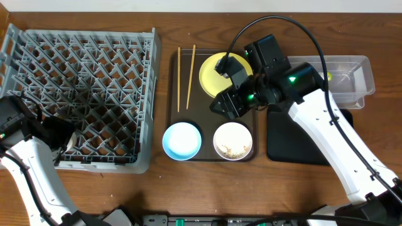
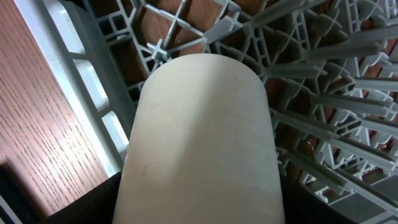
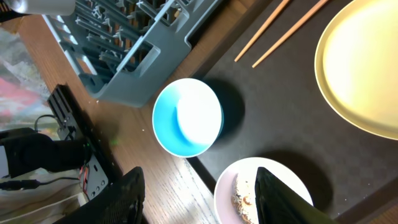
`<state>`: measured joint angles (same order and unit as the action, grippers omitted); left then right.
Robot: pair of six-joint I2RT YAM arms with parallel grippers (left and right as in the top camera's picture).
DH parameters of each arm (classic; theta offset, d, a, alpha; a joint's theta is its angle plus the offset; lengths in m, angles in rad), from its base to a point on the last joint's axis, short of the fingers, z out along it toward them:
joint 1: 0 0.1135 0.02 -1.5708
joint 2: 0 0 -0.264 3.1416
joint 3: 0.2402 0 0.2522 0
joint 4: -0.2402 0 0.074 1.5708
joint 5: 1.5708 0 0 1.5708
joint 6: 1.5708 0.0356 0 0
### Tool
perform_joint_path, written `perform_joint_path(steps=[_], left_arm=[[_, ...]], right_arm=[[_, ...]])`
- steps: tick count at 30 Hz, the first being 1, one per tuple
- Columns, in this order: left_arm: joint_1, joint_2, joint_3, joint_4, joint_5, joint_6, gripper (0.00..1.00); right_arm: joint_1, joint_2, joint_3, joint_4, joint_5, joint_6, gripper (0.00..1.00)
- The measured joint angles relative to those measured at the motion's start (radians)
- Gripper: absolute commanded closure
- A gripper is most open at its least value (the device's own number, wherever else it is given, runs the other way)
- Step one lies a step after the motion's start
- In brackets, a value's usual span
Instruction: Sort waste into correct bins and load items into the dishwasher
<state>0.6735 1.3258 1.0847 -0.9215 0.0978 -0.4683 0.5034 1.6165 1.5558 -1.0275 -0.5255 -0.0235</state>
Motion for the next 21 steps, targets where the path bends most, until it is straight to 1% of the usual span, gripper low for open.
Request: perform_joint_path(steps=[15, 18, 21], left_arm=[[0.000, 0.024, 0.000, -0.001, -0.007, -0.005, 0.33], [0.000, 0.062, 0.000, -0.001, -0.009, -0.007, 0.20], [0.000, 0.106, 0.000, 0.000, -0.011, -0.016, 0.18]], right_arm=[[0.005, 0.000, 0.000, 0.000, 0.003, 0.000, 0.45], [0.005, 0.000, 0.000, 0.000, 0.003, 0.000, 0.45], [0.005, 0.000, 0.000, 0.000, 0.003, -0.001, 0.45]])
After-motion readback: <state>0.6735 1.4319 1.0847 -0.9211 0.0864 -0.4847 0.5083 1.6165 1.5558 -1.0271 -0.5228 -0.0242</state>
